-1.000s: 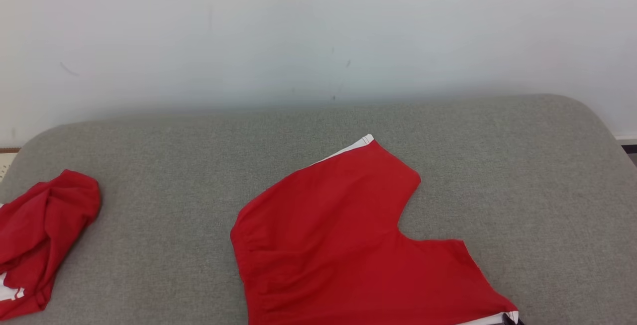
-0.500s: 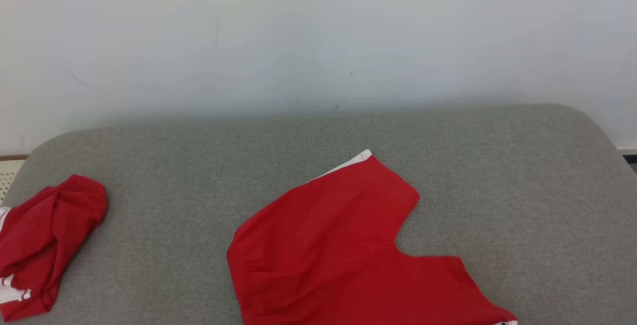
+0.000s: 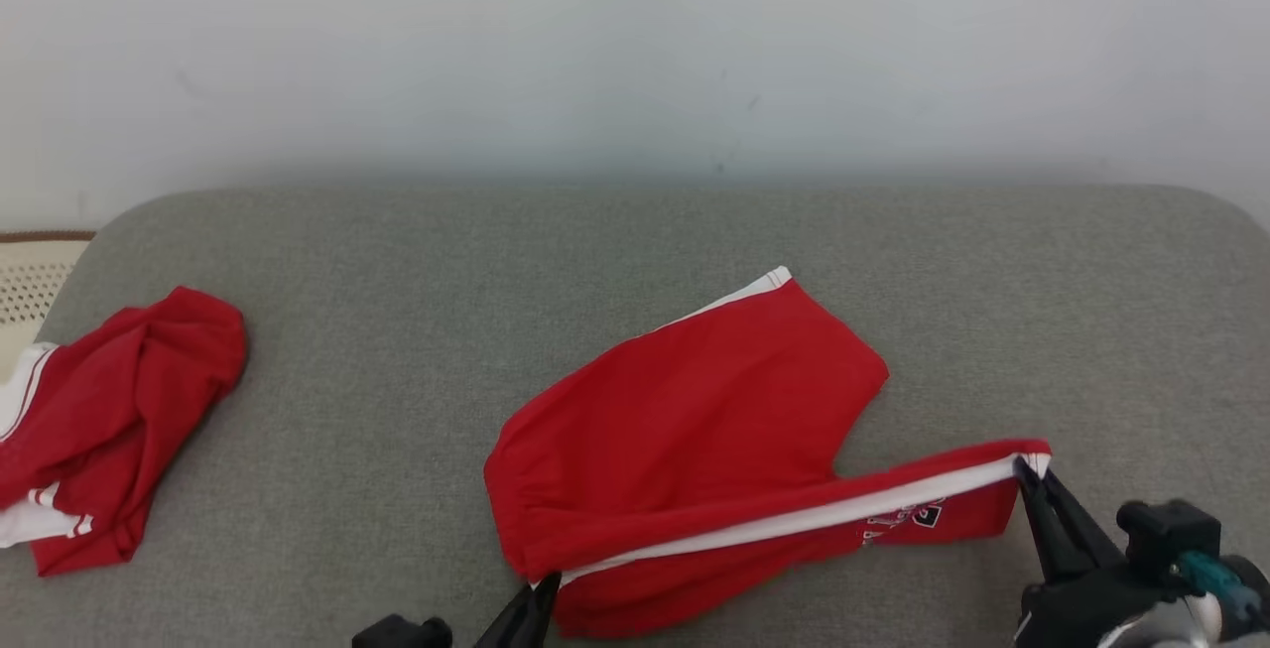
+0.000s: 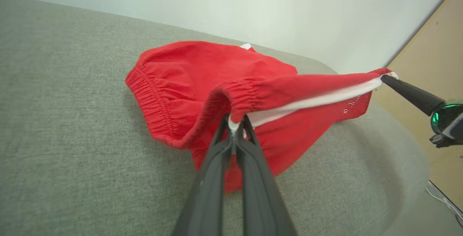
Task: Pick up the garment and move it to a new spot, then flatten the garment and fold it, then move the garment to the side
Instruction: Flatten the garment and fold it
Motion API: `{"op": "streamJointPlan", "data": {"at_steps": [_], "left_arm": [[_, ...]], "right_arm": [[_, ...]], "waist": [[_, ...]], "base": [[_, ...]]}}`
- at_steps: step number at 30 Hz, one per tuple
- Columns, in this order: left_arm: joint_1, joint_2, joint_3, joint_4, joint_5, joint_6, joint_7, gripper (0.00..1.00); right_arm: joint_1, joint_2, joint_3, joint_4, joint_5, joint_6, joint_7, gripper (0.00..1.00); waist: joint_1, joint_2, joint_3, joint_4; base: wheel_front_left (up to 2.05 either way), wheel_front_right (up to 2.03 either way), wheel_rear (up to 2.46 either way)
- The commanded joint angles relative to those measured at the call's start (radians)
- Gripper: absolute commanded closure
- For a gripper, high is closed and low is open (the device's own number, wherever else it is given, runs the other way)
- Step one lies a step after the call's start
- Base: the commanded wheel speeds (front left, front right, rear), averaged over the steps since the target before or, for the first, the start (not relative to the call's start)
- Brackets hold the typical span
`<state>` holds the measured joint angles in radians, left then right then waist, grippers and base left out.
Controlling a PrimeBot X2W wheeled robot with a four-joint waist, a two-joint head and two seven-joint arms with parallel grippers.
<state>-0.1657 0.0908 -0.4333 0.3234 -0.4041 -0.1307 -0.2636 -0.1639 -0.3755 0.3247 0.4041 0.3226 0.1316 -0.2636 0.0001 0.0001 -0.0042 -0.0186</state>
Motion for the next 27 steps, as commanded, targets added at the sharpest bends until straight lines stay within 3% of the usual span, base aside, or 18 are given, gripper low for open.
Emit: {"op": "streamJointPlan", "data": {"at_steps": [1,13,20,27], "left_arm": [[-0.016,0.003,-0.001,0.0,-0.012,0.001,-0.001,1.0],[-0.243,-0.035,0.006,-0.004,-0.05,0.001,-0.002,1.0],[-0.331,-0.039,0.029,0.003,-0.077,0.001,-0.001,1.0],[-0.386,-0.039,-0.015,0.037,-0.094,0.001,-0.001,1.0]], "right_arm": [[-0.027,-0.01,0.005,0.008,-0.005,-0.002,-0.001,1.0],[-0.369,-0.066,0.077,0.149,0.011,-0.002,-0.001,1.0],[-0.518,-0.087,0.184,0.228,0.036,-0.002,-0.001,1.0],[-0.644,-0.096,0.291,0.339,0.07,-0.002,-0.001,1.0]], "waist": [[-0.0001,-0.0001,0.038,0.037],[-0.0001,-0.0001,0.224,0.14],[-0.0001,-0.0001,0.299,0.166],[-0.0001,-0.0001,0.353,0.185]], "base": [[0.0,0.0,0.0],[0.0,0.0,0.0],[0.0,0.0,0.0],[0.0,0.0,0.0]]}}
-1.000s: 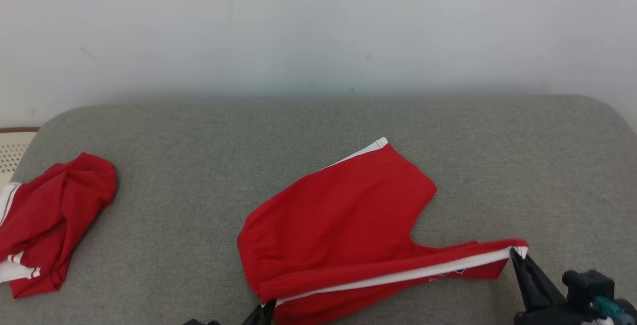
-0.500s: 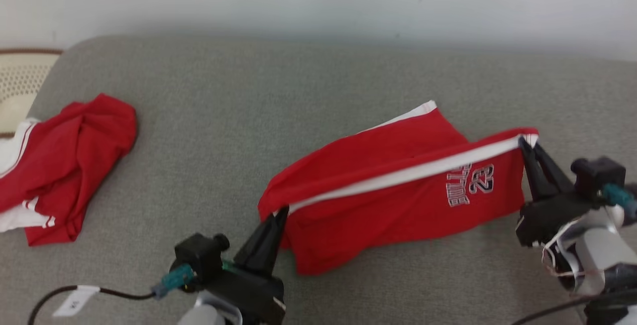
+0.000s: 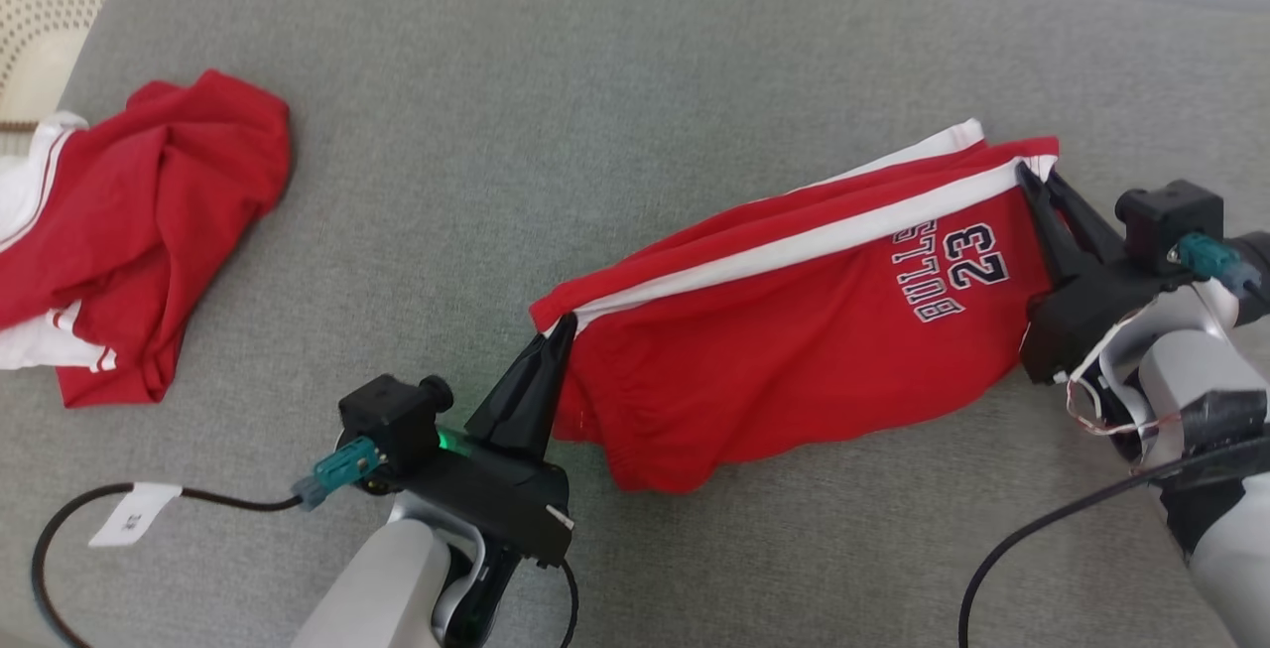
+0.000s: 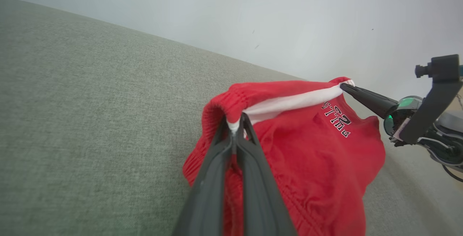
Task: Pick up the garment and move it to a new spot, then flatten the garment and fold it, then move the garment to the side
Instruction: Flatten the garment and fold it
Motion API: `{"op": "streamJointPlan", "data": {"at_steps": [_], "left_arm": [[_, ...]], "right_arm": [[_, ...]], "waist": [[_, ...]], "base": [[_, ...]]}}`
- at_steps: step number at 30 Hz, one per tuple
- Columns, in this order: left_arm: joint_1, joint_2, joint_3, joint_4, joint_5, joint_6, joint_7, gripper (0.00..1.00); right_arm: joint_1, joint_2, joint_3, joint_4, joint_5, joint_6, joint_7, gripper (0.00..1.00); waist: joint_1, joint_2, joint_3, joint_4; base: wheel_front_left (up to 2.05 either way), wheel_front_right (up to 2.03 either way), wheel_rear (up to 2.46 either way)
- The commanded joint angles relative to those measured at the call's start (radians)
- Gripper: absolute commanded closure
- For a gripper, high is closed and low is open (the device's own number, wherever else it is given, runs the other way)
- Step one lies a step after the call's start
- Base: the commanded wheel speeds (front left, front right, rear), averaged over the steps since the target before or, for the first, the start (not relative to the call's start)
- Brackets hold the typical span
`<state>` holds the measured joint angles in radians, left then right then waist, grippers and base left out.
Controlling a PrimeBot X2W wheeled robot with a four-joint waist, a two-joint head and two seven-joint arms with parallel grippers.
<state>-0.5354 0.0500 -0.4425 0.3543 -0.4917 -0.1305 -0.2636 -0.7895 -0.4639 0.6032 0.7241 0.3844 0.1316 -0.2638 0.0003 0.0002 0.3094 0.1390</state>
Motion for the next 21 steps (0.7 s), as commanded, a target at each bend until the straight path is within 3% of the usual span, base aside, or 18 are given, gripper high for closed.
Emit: {"op": "streamJointPlan", "data": {"at_steps": [1,7,8,10,11,12,14,15,16,17,18,21], "left_arm": [[-0.017,0.002,-0.006,0.006,-0.007,0.001,-0.001,1.0],[-0.05,0.002,-0.024,0.008,-0.019,0.001,-0.001,1.0],[-0.053,0.002,-0.024,0.009,-0.022,0.001,-0.001,1.0],[-0.059,0.002,-0.02,0.007,-0.027,0.001,-0.001,1.0],[-0.06,0.002,-0.017,0.007,-0.028,0.001,-0.001,1.0],[-0.06,0.002,-0.015,0.006,-0.029,0.001,-0.001,1.0],[-0.06,0.002,-0.01,0.005,-0.029,0.001,-0.001,0.96],[-0.058,0.002,-0.001,0.004,-0.027,0.001,-0.001,0.86],[-0.055,0.002,0.002,0.004,-0.022,0.001,-0.001,0.54],[-0.05,0.002,0.005,0.005,-0.02,0.001,-0.001,0.07],[-0.048,0.002,0.009,0.007,-0.008,0.001,-0.001,0.0],[-0.034,0.002,0.024,0.008,0.031,0.001,-0.001,0.0]], "right_arm": [[-0.018,-0.008,0.012,0.019,0.008,-0.002,-0.001,1.0],[-0.079,0.0,0.038,0.065,0.021,-0.002,-0.001,1.0],[-0.085,0.0,0.039,0.07,0.024,-0.002,-0.001,0.93],[-0.095,0.0,0.035,0.078,0.03,-0.002,-0.001,0.39],[-0.099,0.0,0.031,0.08,0.031,-0.002,-0.001,0.21],[-0.102,0.002,0.026,0.08,0.032,-0.002,-0.001,0.14],[-0.103,0.004,0.019,0.079,0.027,-0.002,-0.001,0.16],[-0.103,0.005,0.013,0.077,0.023,-0.002,-0.001,0.0],[-0.107,0.006,0.0,0.074,0.018,-0.002,-0.001,0.0],[-0.109,0.008,-0.016,0.068,0.013,-0.002,-0.001,0.0],[-0.105,0.011,-0.026,0.066,0.005,-0.002,-0.001,0.0],[-0.076,0.016,-0.054,0.054,-0.012,-0.002,-0.001,0.0]], "waist": [[-0.0003,-0.0002,0.039,0.028],[-0.0003,-0.0002,0.067,0.041],[-0.0003,-0.0002,0.07,0.042],[-0.0003,-0.0002,0.074,0.045],[-0.0003,-0.0002,0.075,0.046],[-0.0003,-0.0002,0.076,0.047],[-0.0003,-0.0002,0.076,0.047],[-0.0003,-0.0002,0.076,0.046],[-0.0003,-0.0002,0.077,0.046],[-0.0003,-0.0002,0.077,0.045],[-0.0003,-0.0002,0.076,0.044],[-0.0003,-0.0002,0.068,0.042]], "base": [[0.0,0.0,0.0],[0.0,0.0,0.0],[0.0,0.0,0.0],[0.0,0.0,0.0],[0.0,0.0,0.0],[0.0,0.0,0.0],[0.0,0.0,0.0],[0.0,0.0,0.0],[0.0,0.0,0.0],[0.0,0.0,0.0],[0.0,0.0,0.0],[0.0,0.0,0.0]]}}
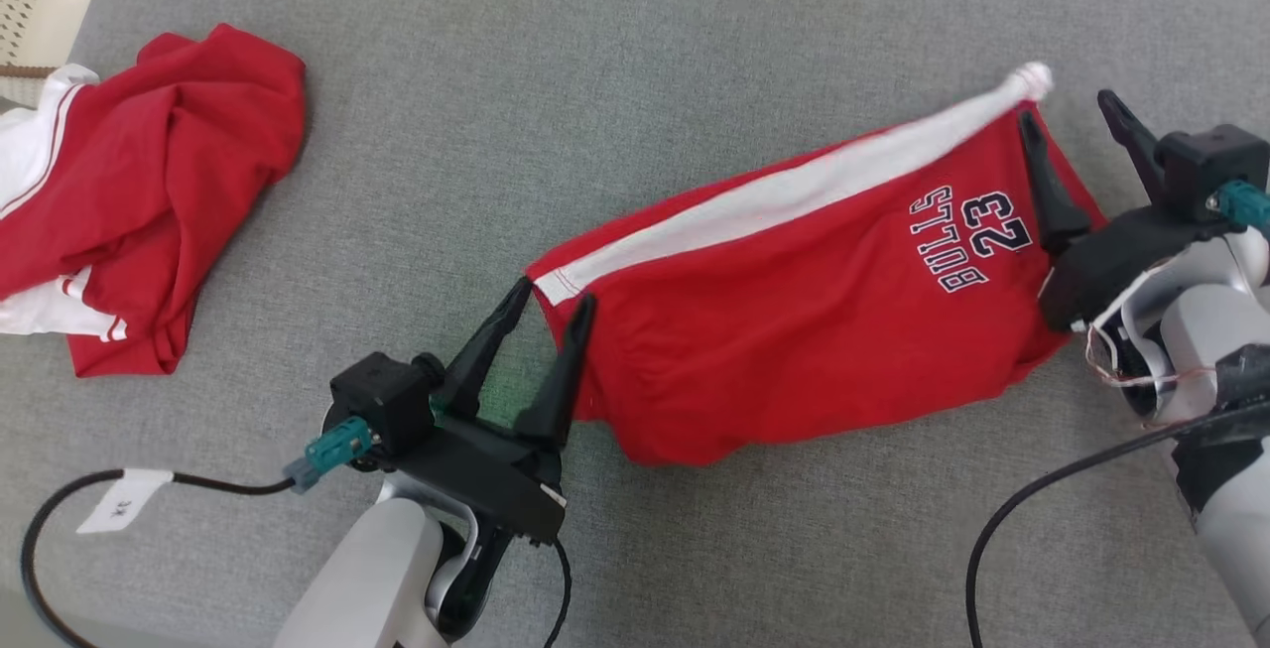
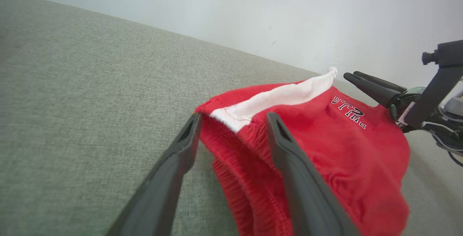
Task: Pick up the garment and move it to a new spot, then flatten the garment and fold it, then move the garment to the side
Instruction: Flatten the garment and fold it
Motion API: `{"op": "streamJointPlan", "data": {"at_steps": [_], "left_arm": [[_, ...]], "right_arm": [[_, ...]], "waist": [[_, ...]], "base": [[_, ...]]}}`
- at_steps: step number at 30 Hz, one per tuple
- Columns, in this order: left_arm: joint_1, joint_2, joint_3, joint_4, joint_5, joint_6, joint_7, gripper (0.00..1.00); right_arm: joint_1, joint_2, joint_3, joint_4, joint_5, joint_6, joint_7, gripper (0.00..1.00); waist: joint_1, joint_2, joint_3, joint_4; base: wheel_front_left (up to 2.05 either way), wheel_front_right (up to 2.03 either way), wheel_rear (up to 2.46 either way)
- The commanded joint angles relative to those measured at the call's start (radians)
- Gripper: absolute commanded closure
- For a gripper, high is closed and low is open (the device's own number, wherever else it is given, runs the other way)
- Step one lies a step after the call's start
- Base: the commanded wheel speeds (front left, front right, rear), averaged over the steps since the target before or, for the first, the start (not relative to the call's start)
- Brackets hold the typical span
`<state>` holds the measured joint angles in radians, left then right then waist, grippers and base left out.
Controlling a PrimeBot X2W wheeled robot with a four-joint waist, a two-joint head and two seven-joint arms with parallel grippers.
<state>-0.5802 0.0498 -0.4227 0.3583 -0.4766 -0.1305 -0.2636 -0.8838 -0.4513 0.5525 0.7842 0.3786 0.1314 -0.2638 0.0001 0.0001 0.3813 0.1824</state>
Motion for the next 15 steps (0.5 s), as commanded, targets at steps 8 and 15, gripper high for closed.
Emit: {"op": "streamJointPlan", "data": {"at_steps": [8,15], "left_arm": [[0.063,0.002,0.043,-0.019,0.092,0.028,-0.001,0.0],[0.103,0.002,0.051,-0.056,0.169,0.059,-0.001,0.0]], "right_arm": [[0.107,0.022,-0.067,-0.003,-0.014,-0.002,-0.001,0.0],[0.154,0.034,-0.073,0.029,0.002,-0.002,-0.001,0.0]], "waist": [[-0.0001,-0.0001,-0.039,-0.012],[-0.0001,-0.0001,-0.056,-0.005]], "base": [[0.0,0.0,0.0],[0.0,0.0,0.0]]}}
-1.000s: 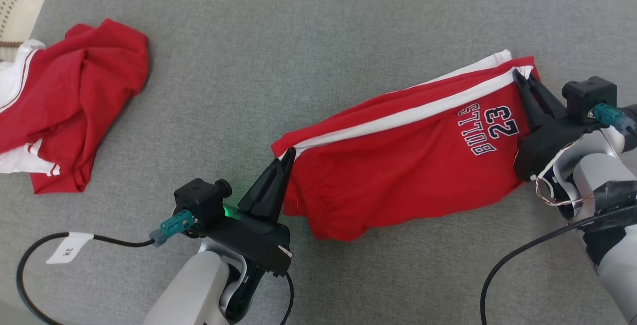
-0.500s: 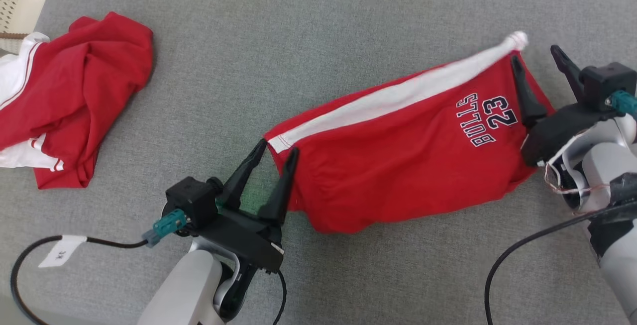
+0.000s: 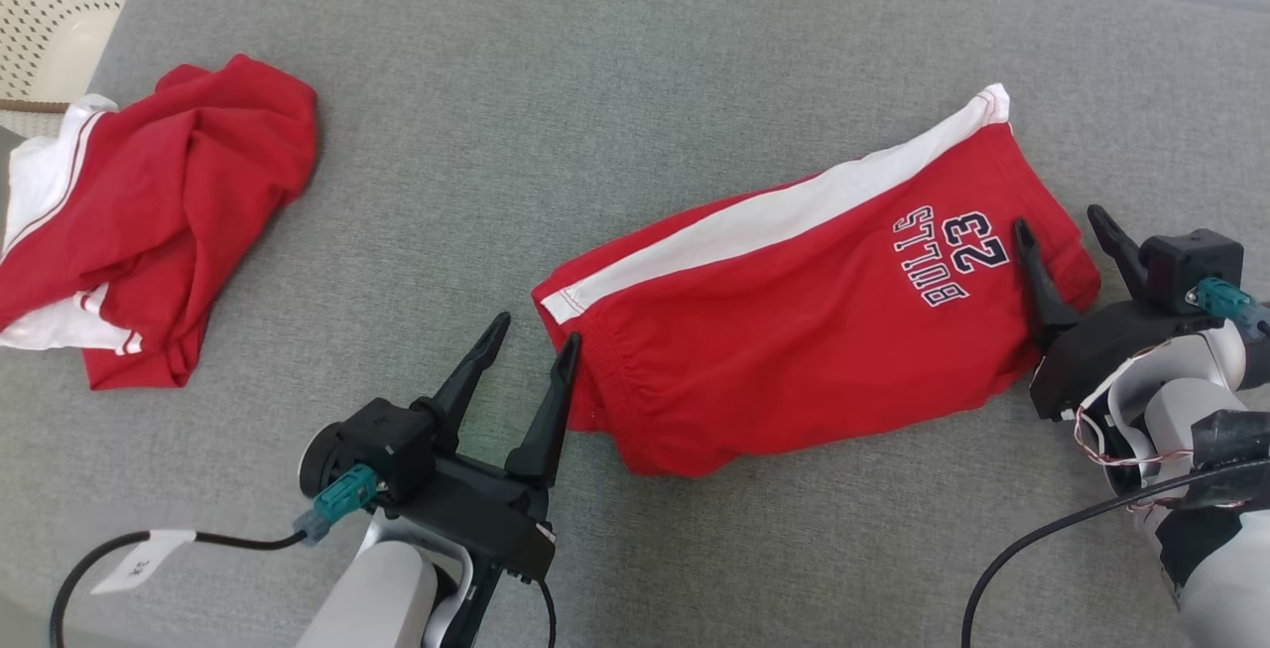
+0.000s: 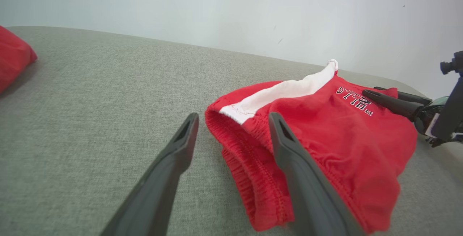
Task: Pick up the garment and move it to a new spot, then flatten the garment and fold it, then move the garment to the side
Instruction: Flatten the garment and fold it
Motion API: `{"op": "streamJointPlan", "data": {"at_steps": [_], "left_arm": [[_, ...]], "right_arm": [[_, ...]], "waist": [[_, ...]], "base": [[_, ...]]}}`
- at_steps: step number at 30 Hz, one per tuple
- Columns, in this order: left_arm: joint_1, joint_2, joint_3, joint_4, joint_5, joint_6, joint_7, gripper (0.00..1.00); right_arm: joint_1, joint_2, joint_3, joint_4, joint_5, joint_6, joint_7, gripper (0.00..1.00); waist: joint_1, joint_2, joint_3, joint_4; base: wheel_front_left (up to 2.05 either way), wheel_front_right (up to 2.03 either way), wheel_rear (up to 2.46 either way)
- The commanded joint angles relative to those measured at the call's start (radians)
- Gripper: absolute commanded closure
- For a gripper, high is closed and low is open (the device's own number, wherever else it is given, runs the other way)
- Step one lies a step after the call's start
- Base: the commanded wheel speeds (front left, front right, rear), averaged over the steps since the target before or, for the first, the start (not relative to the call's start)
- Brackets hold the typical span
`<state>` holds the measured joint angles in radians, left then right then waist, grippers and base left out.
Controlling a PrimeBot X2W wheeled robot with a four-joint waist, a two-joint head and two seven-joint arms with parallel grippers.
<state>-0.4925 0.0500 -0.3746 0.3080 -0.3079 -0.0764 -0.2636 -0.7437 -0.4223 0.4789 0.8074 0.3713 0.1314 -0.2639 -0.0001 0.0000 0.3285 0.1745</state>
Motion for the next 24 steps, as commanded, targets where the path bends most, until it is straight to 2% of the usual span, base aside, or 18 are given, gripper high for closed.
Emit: {"op": "streamJointPlan", "data": {"at_steps": [1,13,14,15,17,24], "left_arm": [[0.022,0.002,0.007,-0.009,0.002,0.008,-0.001,0.0],[0.088,0.001,0.019,-0.029,0.031,0.002,-0.001,0.0],[0.092,0.001,0.019,-0.028,0.032,0.0,-0.001,0.0],[0.093,0.001,0.021,-0.027,0.034,-0.001,-0.001,0.0],[0.097,0.001,0.024,-0.026,0.037,-0.003,-0.001,0.0],[0.12,0.001,0.027,-0.014,0.054,-0.009,-0.001,0.0]], "right_arm": [[0.016,0.005,-0.002,0.009,0.011,-0.002,-0.001,0.0],[0.047,0.036,-0.016,0.112,0.042,-0.002,0.0,0.0],[0.052,0.038,-0.013,0.121,0.045,-0.002,0.0,0.04],[0.055,0.041,-0.01,0.13,0.051,-0.002,0.001,0.47],[0.056,0.042,-0.005,0.137,0.059,-0.002,0.001,1.0],[0.089,0.038,-0.039,0.074,0.063,-0.002,0.0,1.0]], "waist": [[0.0001,0.0,-0.004,0.006],[0.0001,0.0,-0.036,0.036],[0.0001,0.0,-0.04,0.037],[0.0001,0.0,-0.042,0.037],[0.0001,0.0,-0.048,0.037],[0.0001,0.0,-0.083,0.024]], "base": [[0.0,0.0,0.0],[0.0,0.0,0.0],[0.0,0.0,0.0],[0.0,0.0,0.0],[0.0,0.0,0.0],[0.0,0.0,0.0]]}}
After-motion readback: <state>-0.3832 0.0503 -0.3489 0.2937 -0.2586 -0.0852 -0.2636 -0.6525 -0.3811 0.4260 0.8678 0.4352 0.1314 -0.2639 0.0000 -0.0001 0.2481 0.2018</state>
